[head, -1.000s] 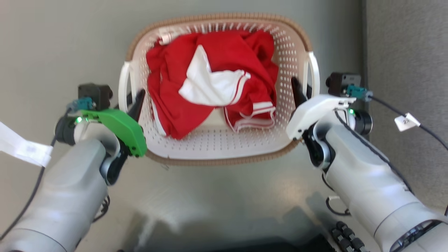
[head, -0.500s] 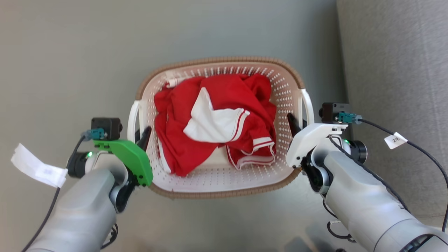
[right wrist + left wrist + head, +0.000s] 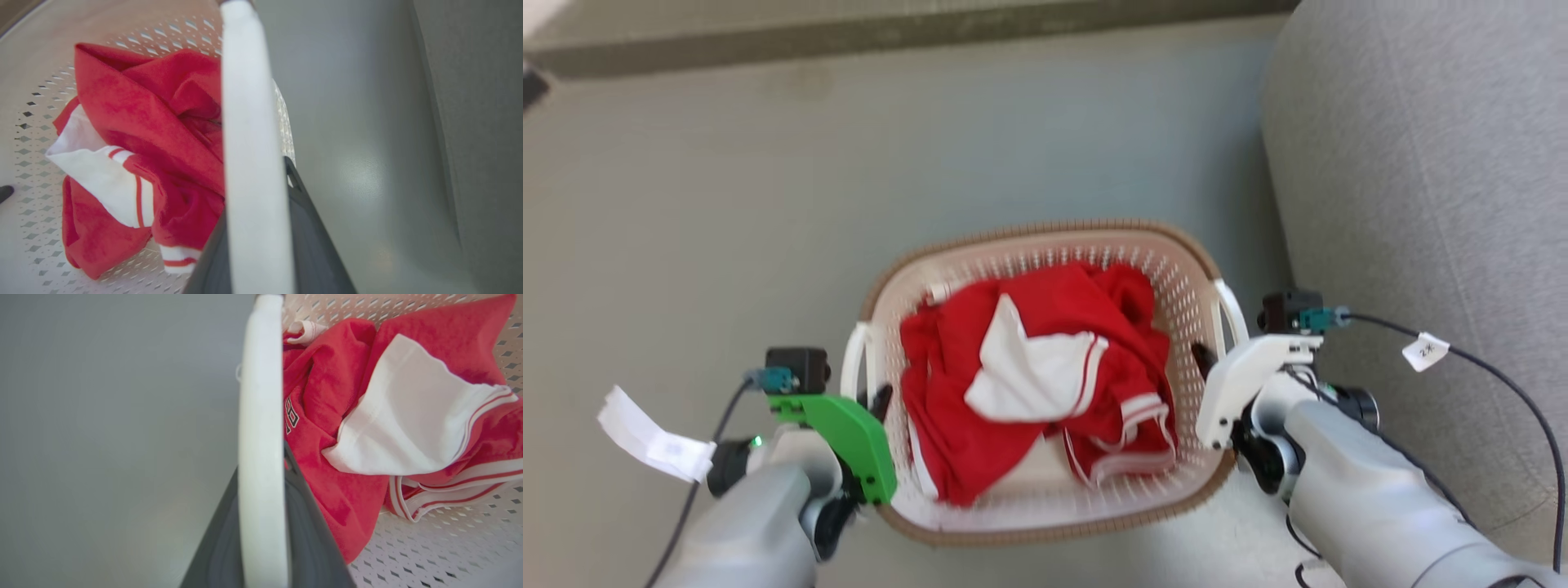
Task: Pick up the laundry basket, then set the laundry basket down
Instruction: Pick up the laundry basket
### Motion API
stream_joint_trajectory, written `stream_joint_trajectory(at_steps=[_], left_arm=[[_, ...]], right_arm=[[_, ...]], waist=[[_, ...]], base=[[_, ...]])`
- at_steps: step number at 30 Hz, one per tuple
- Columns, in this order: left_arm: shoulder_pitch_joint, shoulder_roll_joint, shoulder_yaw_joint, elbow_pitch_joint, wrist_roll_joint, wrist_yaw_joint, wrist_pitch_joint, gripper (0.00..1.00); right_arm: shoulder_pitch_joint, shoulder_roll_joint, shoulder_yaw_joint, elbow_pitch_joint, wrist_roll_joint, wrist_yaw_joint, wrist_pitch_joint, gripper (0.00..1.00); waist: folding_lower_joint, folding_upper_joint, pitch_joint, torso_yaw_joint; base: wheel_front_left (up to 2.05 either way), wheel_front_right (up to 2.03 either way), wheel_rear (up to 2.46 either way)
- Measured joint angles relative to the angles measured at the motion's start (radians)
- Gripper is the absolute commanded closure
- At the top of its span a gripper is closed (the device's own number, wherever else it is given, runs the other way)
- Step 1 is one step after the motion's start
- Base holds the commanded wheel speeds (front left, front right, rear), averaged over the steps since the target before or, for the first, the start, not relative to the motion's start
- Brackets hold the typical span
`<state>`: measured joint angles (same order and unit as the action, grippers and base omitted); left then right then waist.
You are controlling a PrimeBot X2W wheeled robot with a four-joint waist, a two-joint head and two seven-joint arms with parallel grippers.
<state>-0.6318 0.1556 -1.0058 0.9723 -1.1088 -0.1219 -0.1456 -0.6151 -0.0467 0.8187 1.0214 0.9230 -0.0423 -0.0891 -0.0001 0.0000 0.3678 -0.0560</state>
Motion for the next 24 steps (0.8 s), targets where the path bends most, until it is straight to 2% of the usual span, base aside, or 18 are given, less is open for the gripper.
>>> stream_joint_trajectory(at_steps=[12,24], left_arm=[[0.089,-0.053,-0.012,0.072,-0.059,-0.001,0.095,1.00],[0.100,-0.073,-0.025,0.116,-0.068,-0.001,0.168,1.00]], right_arm=[[0.079,-0.005,0.041,0.045,0.057,0.034,0.119,1.00],[0.097,-0.007,0.061,0.055,0.096,0.038,0.190,1.00]], waist=[[0.0000,0.0000,-0.184,-0.004],[0.0000,0.0000,-0.284,-0.009]], base=[[0.00,0.00,0.00],[0.00,0.00,0.00]])
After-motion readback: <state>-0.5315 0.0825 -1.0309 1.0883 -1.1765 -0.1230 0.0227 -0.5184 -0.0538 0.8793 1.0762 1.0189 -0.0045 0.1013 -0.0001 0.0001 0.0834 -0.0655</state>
